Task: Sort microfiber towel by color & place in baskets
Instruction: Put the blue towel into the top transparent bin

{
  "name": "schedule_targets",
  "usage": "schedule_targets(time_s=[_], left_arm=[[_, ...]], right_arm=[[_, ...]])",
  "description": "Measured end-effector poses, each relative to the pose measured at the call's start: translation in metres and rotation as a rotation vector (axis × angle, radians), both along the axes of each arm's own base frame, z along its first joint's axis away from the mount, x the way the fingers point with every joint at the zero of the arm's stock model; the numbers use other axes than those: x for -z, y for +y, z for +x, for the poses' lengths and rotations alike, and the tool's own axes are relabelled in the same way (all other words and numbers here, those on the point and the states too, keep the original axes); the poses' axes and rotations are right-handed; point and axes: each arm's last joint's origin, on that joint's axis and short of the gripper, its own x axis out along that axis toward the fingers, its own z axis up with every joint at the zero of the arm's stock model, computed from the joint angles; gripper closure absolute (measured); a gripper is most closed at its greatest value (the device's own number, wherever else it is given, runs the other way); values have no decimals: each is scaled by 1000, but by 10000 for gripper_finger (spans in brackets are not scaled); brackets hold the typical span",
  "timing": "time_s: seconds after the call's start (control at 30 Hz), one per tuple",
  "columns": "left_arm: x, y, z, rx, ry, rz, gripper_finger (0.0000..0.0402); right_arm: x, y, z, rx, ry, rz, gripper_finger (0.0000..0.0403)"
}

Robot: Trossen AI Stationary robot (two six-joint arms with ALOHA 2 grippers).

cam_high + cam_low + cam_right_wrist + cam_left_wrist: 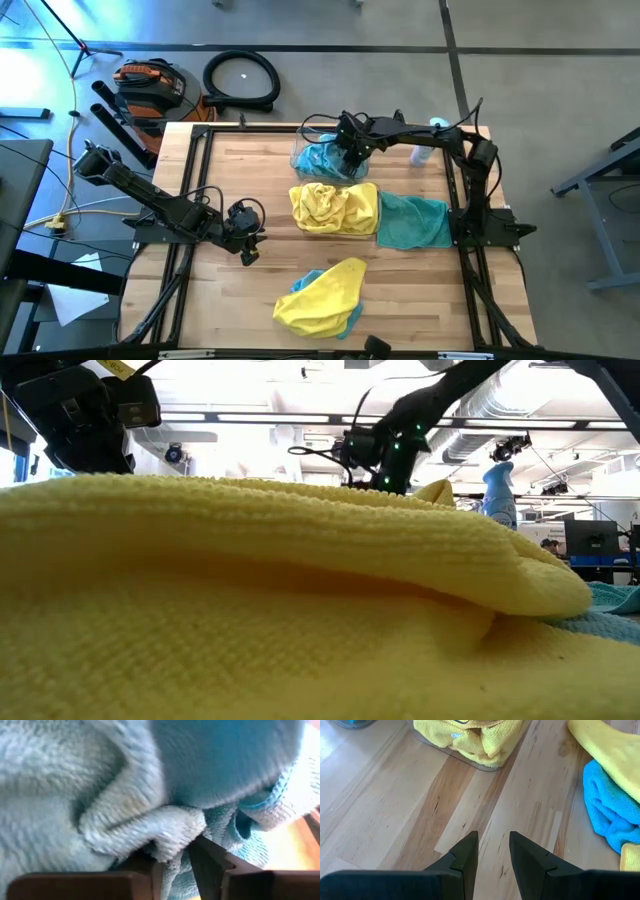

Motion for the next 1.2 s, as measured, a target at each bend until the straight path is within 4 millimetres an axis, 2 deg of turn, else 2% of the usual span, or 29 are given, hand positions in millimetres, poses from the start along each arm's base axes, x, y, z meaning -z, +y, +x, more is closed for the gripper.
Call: schedule_targets(time_s=[0.17,0.37,0.57,0.7,0.8,0.9,1.1,1.2], left_arm=[[0,0,0,0,0,0,300],[0,0,0,0,1,0,300],[0,0,0,0,5,3,300],[0,0,0,0,6,3,300],[0,0,0,-1,6,3,300],[0,0,0,-1,4,3,300],[0,0,-1,0,6,3,300],[0,0,-1,0,6,3,300]], right_arm=[[-24,0,0,17,51,35,292],[-61,4,-8,66,69,36,290],[-95,10,-18,81,-35,-26,290],[-102,10,-7,58,-159,-67,290],[-96,11,13,-13,-269,-69,290],[-75,11,33,-52,-284,-52,290],[-7,1,52,-58,-128,10,290],[19,-2,61,-63,-100,37,290]])
